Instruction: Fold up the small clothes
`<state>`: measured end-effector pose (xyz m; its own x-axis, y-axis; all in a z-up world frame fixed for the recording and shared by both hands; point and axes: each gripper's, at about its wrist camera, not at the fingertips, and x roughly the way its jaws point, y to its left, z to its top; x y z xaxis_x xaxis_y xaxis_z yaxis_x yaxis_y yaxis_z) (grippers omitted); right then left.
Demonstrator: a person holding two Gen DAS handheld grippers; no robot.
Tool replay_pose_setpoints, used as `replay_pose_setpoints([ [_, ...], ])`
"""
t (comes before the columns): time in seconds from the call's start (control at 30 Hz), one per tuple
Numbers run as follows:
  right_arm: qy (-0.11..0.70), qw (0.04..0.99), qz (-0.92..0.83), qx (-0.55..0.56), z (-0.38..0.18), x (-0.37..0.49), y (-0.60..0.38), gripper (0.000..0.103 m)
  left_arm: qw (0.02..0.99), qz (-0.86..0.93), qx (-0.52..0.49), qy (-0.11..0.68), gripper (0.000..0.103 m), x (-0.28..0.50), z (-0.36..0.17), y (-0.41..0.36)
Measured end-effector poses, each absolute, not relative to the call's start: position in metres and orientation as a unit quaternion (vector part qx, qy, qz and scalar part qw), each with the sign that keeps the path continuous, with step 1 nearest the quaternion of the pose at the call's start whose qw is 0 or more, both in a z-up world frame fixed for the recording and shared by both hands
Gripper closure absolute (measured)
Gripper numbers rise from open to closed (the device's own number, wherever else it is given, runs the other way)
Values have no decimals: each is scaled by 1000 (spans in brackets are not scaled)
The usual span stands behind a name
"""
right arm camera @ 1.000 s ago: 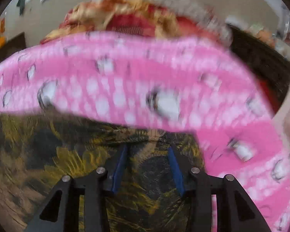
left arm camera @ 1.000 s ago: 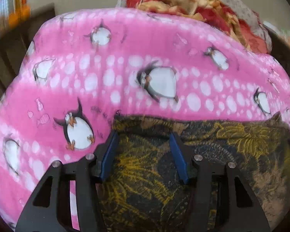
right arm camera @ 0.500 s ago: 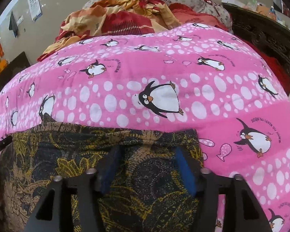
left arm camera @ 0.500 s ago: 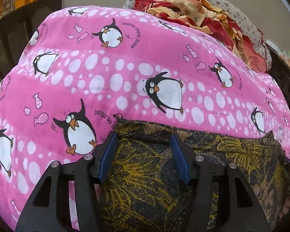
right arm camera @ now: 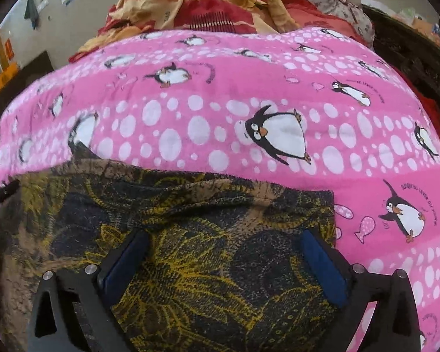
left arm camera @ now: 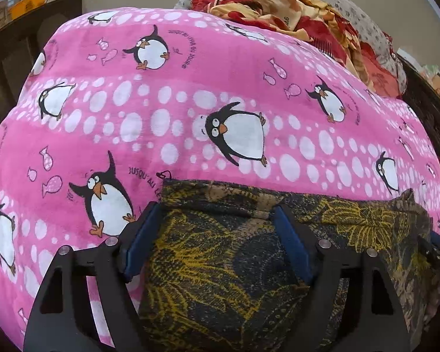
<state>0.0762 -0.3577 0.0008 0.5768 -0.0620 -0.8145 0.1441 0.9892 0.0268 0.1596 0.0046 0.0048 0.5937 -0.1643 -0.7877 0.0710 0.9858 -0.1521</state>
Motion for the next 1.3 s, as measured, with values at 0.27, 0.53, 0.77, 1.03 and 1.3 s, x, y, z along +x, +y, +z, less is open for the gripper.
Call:
replay_pose_setpoints([
  [0.27, 472, 879, -61, 28, -4, 87, -354, 0, 885, -43, 26, 462, 11, 168, 1, -27],
  [0.53, 403, 912, -55, 60, 67, 68, -328, 22, 904, -69, -31, 421, 12, 105, 62, -8],
  [0.77, 415, 910, -3, 24, 27, 55, -252, 19, 899, -86, 24, 429, 12, 44, 1, -58],
  [1.03, 426, 904, -11, 35, -10, 59, -264, 7, 904, -74, 29, 420, 11, 43, 7, -66],
  [1.3, 426, 904, -9, 38, -9, 58, -262, 6, 904, -75, 25, 419, 12, 37, 2, -65],
])
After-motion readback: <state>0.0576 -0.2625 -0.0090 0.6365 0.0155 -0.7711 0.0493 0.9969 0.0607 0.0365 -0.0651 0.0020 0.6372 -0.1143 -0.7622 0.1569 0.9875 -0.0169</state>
